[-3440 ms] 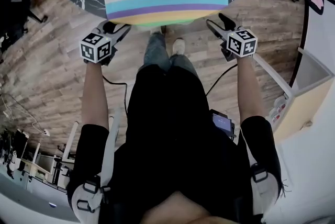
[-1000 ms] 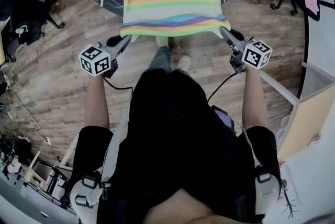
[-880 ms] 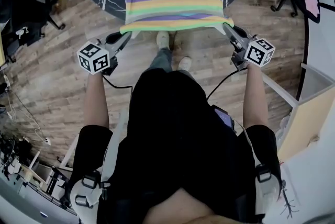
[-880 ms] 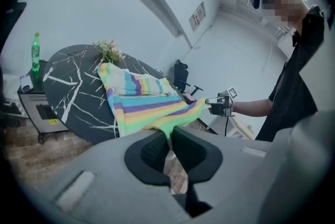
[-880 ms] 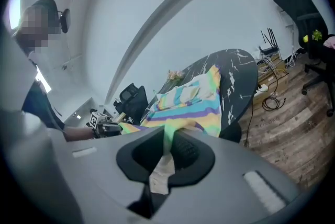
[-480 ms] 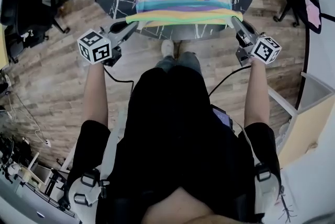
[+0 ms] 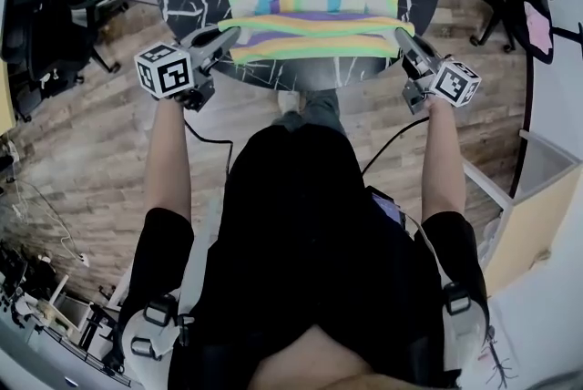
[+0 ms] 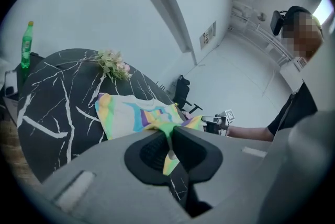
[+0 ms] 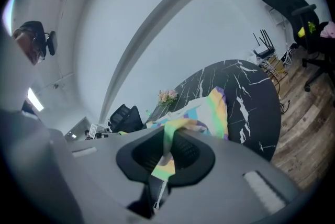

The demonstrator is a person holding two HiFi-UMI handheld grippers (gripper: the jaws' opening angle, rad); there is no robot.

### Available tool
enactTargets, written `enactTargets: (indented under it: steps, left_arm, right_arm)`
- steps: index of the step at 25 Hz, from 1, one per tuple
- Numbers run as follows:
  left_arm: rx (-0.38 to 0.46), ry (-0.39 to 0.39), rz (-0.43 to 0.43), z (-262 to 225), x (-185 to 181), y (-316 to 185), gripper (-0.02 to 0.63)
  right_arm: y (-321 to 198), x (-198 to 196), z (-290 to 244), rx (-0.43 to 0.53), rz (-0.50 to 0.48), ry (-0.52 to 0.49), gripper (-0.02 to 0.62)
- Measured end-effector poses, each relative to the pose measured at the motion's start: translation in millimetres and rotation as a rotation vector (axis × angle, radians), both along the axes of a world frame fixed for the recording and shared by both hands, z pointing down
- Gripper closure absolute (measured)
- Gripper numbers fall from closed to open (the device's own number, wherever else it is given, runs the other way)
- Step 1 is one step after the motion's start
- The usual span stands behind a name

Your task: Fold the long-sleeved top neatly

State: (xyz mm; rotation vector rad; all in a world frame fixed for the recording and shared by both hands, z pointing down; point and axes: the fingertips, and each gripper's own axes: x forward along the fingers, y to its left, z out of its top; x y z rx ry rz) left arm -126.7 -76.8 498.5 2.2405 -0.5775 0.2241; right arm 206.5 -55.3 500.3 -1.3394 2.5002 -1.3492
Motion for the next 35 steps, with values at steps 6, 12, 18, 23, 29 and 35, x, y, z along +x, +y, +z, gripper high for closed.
enactTargets:
  steps: [6,12,18,23,29,35]
  left_arm:
    - [-0.058,-0.009,-0.050,10,4,-36,0.583]
    - [-0.095,0.010,-0.094,9,-1,-63,0.583]
    - [-0.193,0.060,-0.162,31,-4,-97,0.583]
    - [-0.181,-0.123,-0.145,62,-1,-118,0.578]
    - [-0.379,-0.095,-0.235,89,-4,-132,0.579]
    - [-0.462,-0.052,-0.278,98,-7,-144,0.578]
  right_arm:
    - [-39,-1,-3,0.000,-0.034,-0.054,0.575]
    - [-81,-2,-5,-0.020,-0.030,-0.135,0.575]
    - [-118,-4,16,-0.091,-0.007,-0.158,0.575]
    - [-133,5,49,-0.184,0.009,-0.036,0.574]
    - [-150,4,76,-0.353,0.034,-0.069,0.541]
    - [-168,5,82,-0.469,0.078,-0.139,0.543]
